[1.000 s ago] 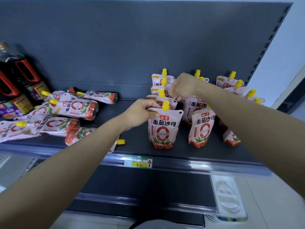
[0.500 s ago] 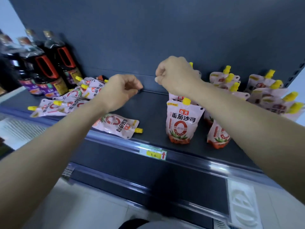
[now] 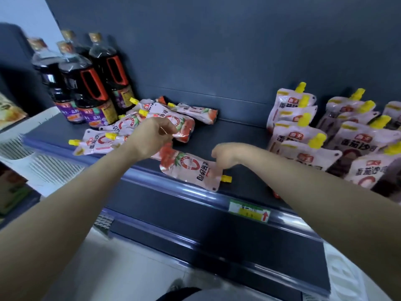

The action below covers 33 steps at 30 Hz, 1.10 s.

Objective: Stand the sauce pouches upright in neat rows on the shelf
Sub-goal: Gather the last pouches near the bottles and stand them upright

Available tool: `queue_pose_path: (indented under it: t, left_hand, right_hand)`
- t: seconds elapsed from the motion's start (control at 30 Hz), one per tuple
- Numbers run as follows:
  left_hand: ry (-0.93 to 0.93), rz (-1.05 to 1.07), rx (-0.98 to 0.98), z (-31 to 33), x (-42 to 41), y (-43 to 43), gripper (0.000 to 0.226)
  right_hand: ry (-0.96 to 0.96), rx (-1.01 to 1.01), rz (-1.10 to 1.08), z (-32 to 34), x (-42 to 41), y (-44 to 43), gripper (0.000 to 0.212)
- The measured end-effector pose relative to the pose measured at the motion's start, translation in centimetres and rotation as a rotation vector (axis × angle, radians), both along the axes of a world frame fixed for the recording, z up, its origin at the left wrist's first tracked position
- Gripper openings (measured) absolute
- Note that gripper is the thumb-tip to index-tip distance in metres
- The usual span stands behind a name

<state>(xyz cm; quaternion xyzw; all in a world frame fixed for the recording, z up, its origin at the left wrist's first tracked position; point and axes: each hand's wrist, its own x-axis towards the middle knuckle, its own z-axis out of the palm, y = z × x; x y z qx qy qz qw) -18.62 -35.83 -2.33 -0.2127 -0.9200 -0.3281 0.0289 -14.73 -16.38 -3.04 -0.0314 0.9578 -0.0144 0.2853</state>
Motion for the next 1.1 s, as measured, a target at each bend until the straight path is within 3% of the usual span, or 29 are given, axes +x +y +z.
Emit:
queue_pose_path:
  t: [0.13, 0.27, 0.4, 0.57, 0.73, 0.83, 0.93, 1.03, 1.1]
  left_hand:
    - [-0.011, 0.076, -0.043, -1.5, -4.2, -2.2, 0.012]
    - [0.017, 0.188, -0.078, -2.2, -7.9, -3.3, 0.033]
    - [-0.06, 0.241, -0.18, -2.5, -10.6, -3.7, 0.042]
    - [-0.289, 0.273, -0.118, -2.9, -12.3, -3.8, 0.034]
    - [-0.48, 0.299, -0.029, -2.5, -13.3, -3.4, 0.038]
    - [-0.583, 0.379, 0.168, -2.2, -14.1, -3.5, 0.041]
    - [-0.632, 0.397, 0.349, -2.2, -15.0, -3.4, 0.025]
    - [-0.653, 0.36, 0.454, -2.1, -15.5, -2.7, 0.022]
    - [-0.62, 0.311, 0.475, -1.8, -15.4, -2.2, 0.029]
  right_hand:
    - [-0.101, 0.095, -0.055, -1.5, -1.4, -1.3, 0.063]
    - [-0.098, 0.153, -0.156, -2.4, -1.9, -1.8, 0.085]
    - [-0.096, 0.065, -0.275, -2.5, -2.5, -1.1, 0.045]
    - [-0.102, -0.126, -0.397, -0.8, -3.0, -0.2, 0.019]
    - [0.03, -0.191, -0.428, 2.8, -3.1, -0.5, 0.026]
    - [0.154, -0.147, -0.378, 5.3, -3.5, -1.0, 0.014]
    - [0.249, -0.128, -0.386, 7.4, -4.3, -1.3, 0.016]
    - [0.31, -0.035, -0.358, 8.4, -5.3, -1.2, 0.007]
    - [0.353, 0.077, -0.319, 8.2, -5.8, -0.8, 0.018]
